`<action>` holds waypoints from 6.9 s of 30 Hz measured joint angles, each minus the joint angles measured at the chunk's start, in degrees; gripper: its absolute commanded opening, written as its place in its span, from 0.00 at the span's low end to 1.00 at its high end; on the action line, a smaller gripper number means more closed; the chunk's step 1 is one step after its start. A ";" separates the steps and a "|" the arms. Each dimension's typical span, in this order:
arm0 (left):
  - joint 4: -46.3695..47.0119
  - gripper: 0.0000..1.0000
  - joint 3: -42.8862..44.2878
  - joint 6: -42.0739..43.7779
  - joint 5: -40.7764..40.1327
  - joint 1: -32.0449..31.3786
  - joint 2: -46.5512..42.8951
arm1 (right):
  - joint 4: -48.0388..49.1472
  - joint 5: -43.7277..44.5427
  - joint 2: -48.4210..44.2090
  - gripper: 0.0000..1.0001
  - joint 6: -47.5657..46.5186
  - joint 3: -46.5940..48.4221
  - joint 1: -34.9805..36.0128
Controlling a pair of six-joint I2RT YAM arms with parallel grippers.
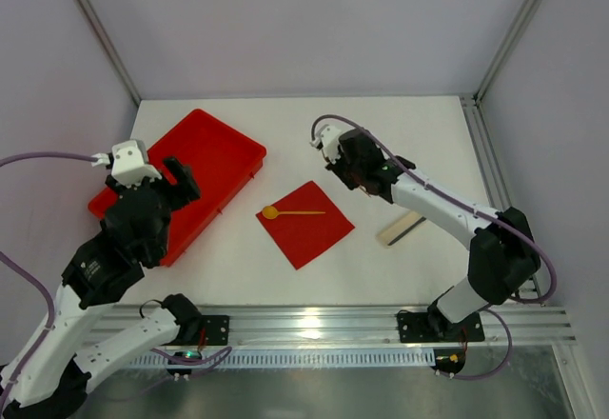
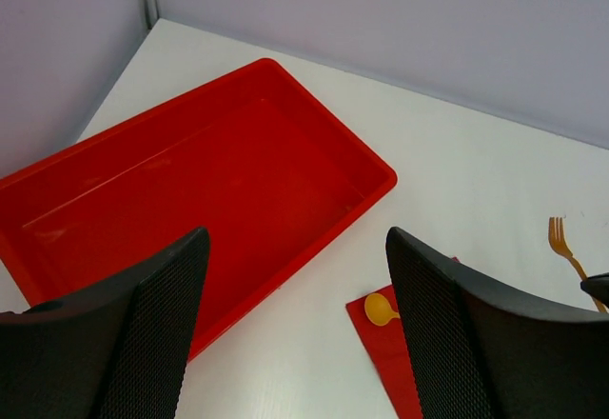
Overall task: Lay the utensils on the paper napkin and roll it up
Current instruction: Place the utensils on the napkin, then adjust the utensils on the napkin.
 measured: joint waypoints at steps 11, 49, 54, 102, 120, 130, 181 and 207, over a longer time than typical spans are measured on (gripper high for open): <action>0.15 0.77 -1.53 1.53 -1.03 0.00 -1.53 | -5.18 4.50 17.38 0.04 -15.15 14.29 11.50; -0.76 0.77 -1.66 -0.52 0.76 -0.02 -1.64 | -4.17 6.03 27.21 0.04 -18.71 14.60 24.00; -0.76 0.78 -1.68 -0.50 0.76 -0.02 -1.99 | -3.21 7.13 28.13 0.04 -19.37 14.12 24.00; -0.96 0.80 -1.66 -0.61 3.61 -0.02 -2.51 | 1.16 9.84 21.77 0.48 -14.82 6.10 23.98; -1.62 0.80 -1.66 -0.74 4.46 -0.02 -2.95 | -5.60 -5.79 19.54 0.52 -8.79 8.28 14.86; -1.64 0.80 -1.64 -0.74 4.66 -0.02 -3.15 | -9.40 -12.92 20.37 0.52 -8.76 11.93 13.99; -2.45 0.81 -1.55 -0.74 4.66 -0.02 -4.13 | -13.68 -13.53 28.46 0.43 -8.85 15.93 14.05; -2.45 0.81 -1.55 -0.74 4.68 -0.02 -4.48 | -13.68 -10.12 28.57 0.21 -9.53 15.93 14.05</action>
